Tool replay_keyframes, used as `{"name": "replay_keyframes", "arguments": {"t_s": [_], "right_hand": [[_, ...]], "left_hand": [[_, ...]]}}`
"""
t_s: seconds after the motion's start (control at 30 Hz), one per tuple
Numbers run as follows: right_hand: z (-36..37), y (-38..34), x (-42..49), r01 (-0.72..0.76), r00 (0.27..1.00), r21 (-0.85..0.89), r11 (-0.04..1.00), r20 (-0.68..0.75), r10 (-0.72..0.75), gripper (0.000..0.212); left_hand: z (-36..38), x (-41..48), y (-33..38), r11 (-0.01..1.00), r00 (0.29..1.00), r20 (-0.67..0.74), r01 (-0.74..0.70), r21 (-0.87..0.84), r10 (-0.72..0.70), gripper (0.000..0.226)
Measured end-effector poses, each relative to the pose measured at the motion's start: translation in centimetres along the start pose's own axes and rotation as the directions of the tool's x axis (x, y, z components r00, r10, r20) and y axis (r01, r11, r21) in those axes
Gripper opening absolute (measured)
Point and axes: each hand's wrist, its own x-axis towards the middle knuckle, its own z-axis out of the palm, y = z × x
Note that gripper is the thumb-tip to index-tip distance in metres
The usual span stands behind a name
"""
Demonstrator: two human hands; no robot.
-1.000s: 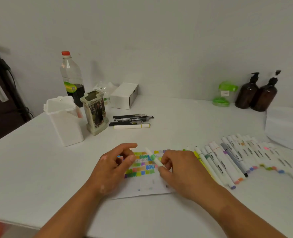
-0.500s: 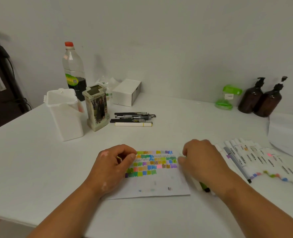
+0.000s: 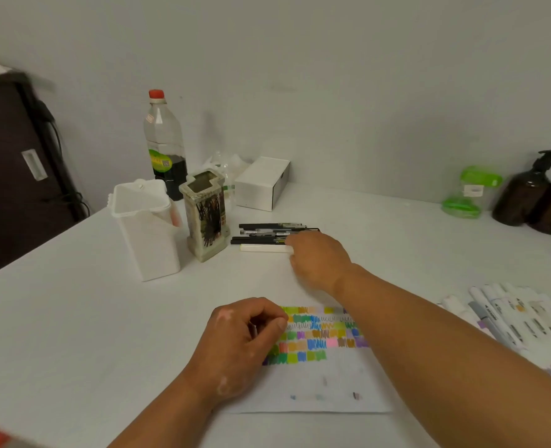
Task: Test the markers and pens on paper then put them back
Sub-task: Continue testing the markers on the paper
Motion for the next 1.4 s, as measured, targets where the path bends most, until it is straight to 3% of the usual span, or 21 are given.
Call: {"name": "replay_keyframes", "arguments": {"t_s": [0.33, 0.53, 0.67, 0.73, 0.83, 0.9, 1.0, 1.13, 1.27, 1.4], "right_hand": [[0.7, 0.1, 0.3, 0.021, 0.999, -0.06, 0.998, -0.033, -0.023, 0.025], [-0.3, 0.2, -1.4, -0.001, 0.999, -0.054, 0.999, 0.044, 0.004, 0.007], [-2.2, 0.5, -4.2, -0.111, 0.991, 0.13, 0.985, 0.093, 0.099, 0.008], [-3.5, 0.8, -6.4, -0.218, 0.975, 0.403, 0.889, 0.118, 0.186, 0.013], [-4.4, 0.6, -10.8, -0.311, 0.948, 0.806, 0.503, 0.229, 0.22, 0.013], [-4.3, 0.1, -13.5, -0.313, 0.946, 0.909, 0.276, 0.271, 0.18, 0.016], [-3.3, -0.4, -15.8, -0.281, 0.946, 0.954, 0.105, 0.257, 0.199, 0.019], [-1.9, -1.4, -16.9, -0.191, 0.96, 0.98, 0.06, 0.174, 0.219, 0.015], [-1.4, -1.9, -17.2, -0.126, 0.974, 0.983, 0.136, 0.096, 0.205, 0.022], [-1.4, -1.2, -17.6, -0.073, 0.975, 0.98, 0.183, 0.032, 0.218, 0.011]], "left_hand": [[0.1, 0.1, -0.3, 1.0, 1.0, 0.017, 0.004, -0.022, -0.003, 0.007], [0.1, 0.0, -0.2, 0.998, 0.999, 0.028, 0.031, -0.055, -0.029, 0.007], [0.1, -0.1, -0.1, 0.999, 0.999, 0.032, 0.036, -0.031, -0.035, 0.005], [0.0, -0.1, 0.0, 1.0, 1.0, 0.025, 0.016, -0.02, -0.016, 0.005], [-0.2, -0.3, 0.2, 0.999, 0.999, 0.03, -0.035, 0.012, 0.034, 0.004], [-0.3, -0.5, 0.5, 0.996, 0.996, 0.046, -0.081, 0.019, 0.081, 0.002], [-0.5, -0.9, 0.9, 0.98, 0.98, 0.075, -0.188, 0.057, 0.184, 0.01], [-0.6, -1.1, 1.4, 0.956, 0.964, 0.115, -0.253, 0.148, 0.238, 0.031], [-0.4, -1.1, 1.5, 0.92, 0.942, 0.136, -0.331, 0.211, 0.307, 0.014], [-0.2, -1.1, 1.3, 0.923, 0.944, 0.146, -0.322, 0.212, 0.296, 0.011]]}}
